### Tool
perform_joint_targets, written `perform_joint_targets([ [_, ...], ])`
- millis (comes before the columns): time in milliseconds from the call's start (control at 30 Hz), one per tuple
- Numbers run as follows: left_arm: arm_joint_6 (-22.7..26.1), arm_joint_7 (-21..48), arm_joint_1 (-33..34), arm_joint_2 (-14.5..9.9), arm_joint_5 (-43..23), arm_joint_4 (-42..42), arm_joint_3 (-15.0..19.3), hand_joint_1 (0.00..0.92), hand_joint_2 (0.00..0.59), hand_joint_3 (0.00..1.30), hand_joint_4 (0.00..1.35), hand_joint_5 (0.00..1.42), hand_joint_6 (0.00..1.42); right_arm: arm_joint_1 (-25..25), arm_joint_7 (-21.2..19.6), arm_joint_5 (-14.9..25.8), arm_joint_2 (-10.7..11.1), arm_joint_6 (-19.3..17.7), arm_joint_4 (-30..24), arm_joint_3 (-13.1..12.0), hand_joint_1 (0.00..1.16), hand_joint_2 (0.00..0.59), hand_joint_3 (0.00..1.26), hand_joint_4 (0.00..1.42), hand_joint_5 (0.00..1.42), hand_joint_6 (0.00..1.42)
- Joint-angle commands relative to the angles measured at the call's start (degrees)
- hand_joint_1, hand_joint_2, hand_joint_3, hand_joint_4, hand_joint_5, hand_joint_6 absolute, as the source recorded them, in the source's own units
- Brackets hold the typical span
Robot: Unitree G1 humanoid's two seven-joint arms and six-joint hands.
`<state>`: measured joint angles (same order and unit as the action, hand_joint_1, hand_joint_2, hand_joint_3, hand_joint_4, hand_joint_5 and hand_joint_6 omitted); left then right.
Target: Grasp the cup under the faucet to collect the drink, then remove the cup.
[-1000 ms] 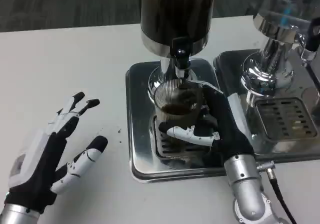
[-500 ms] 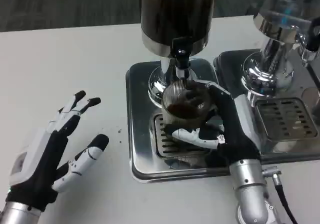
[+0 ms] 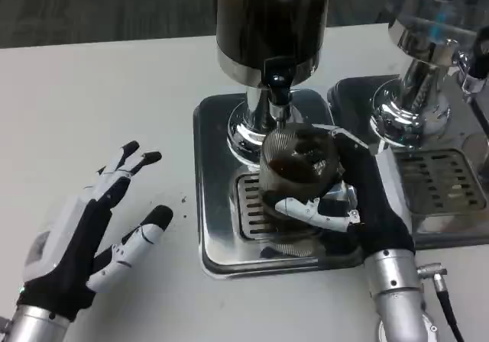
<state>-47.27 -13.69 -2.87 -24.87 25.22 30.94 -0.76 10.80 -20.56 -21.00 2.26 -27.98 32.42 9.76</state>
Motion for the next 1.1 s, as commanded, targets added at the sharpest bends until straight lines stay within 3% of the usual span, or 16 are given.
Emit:
perform_joint_targets([
  [33,-1.7,-0.2,0.9,-0.5,-0.2,1.2,-0.5,0.000,0.227,0.20,0.00,0.14,0.04,-1.6,1.4,-0.2,0.2,3.3,-7.7,-0.2,1.00,0.172,0.50,0.59,0.70,0.90],
  [233,-2.0,-0.1,1.3,-0.7,0.0,1.7,-0.7,0.000,0.227,0.20,0.00,0.14,0.05,-4.2,5.8,-0.4,1.1,10.5,-14.6,0.5,0.97,0.185,0.50,0.60,0.71,0.93],
  [533,-2.1,0.0,1.6,-0.1,0.0,2.2,-1.2,0.000,0.228,0.21,0.00,0.14,0.05,-7.5,9.8,0.1,2.1,15.6,-22.2,0.5,0.96,0.188,0.51,0.62,0.71,0.95],
  [1100,1.5,-1.8,-1.0,-1.8,4.5,-2.5,-0.7,0.000,0.222,0.13,0.00,0.05,0.00,-12.8,14.6,1.5,3.5,17.2,-30.0,0.3,0.93,0.193,0.53,0.64,0.73,0.95],
])
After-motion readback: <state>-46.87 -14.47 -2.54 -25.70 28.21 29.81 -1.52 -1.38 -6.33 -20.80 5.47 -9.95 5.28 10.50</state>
